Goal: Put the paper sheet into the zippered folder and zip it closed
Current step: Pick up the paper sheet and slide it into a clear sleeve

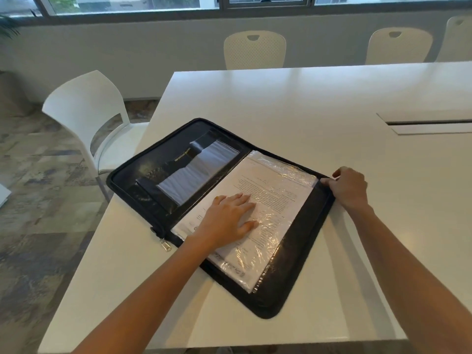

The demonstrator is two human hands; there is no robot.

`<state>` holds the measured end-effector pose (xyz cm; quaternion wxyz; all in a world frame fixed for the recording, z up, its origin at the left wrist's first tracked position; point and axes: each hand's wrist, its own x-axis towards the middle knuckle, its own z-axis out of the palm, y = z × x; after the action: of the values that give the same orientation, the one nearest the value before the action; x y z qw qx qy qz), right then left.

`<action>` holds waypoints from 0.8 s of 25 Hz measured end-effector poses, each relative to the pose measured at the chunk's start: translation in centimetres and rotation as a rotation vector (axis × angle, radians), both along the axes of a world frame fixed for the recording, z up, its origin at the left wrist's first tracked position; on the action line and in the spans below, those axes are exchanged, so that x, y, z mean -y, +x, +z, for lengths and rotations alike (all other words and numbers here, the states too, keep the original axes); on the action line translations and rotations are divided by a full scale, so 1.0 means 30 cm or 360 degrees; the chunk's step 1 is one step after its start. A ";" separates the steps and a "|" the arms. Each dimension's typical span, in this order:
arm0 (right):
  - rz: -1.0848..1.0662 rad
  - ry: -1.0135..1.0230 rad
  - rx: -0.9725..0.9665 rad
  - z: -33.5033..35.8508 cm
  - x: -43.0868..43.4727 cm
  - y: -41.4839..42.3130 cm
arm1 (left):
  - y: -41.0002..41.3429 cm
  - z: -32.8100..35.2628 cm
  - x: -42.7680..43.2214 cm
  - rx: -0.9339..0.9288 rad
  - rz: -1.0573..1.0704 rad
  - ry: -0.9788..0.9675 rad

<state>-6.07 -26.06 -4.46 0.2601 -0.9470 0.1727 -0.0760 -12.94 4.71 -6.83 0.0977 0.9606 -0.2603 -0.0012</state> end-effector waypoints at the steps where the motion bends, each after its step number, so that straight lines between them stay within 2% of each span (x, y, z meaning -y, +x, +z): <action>1: -0.0034 0.0028 0.0005 -0.012 -0.004 -0.030 | 0.003 -0.004 -0.004 0.0005 -0.0009 0.0008; 5: -0.0135 0.0231 -0.0183 -0.069 -0.026 -0.191 | 0.006 -0.021 0.001 0.0010 -0.0024 -0.0033; 7: -0.0112 0.0231 -0.0216 -0.080 -0.051 -0.222 | 0.006 -0.025 0.002 0.0025 -0.0017 -0.0034; 16: -0.0110 0.0118 -0.0235 -0.037 -0.054 -0.078 | 0.017 -0.002 0.048 -0.0021 -0.0005 0.0039; 20: -0.0073 0.0020 -0.0137 -0.008 -0.069 -0.002 | 0.028 0.005 0.041 -0.0072 0.0011 0.0103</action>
<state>-6.12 -24.00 -4.70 0.2565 -0.9435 0.2059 -0.0402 -12.10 3.47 -6.68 0.0725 0.9638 -0.2545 -0.0310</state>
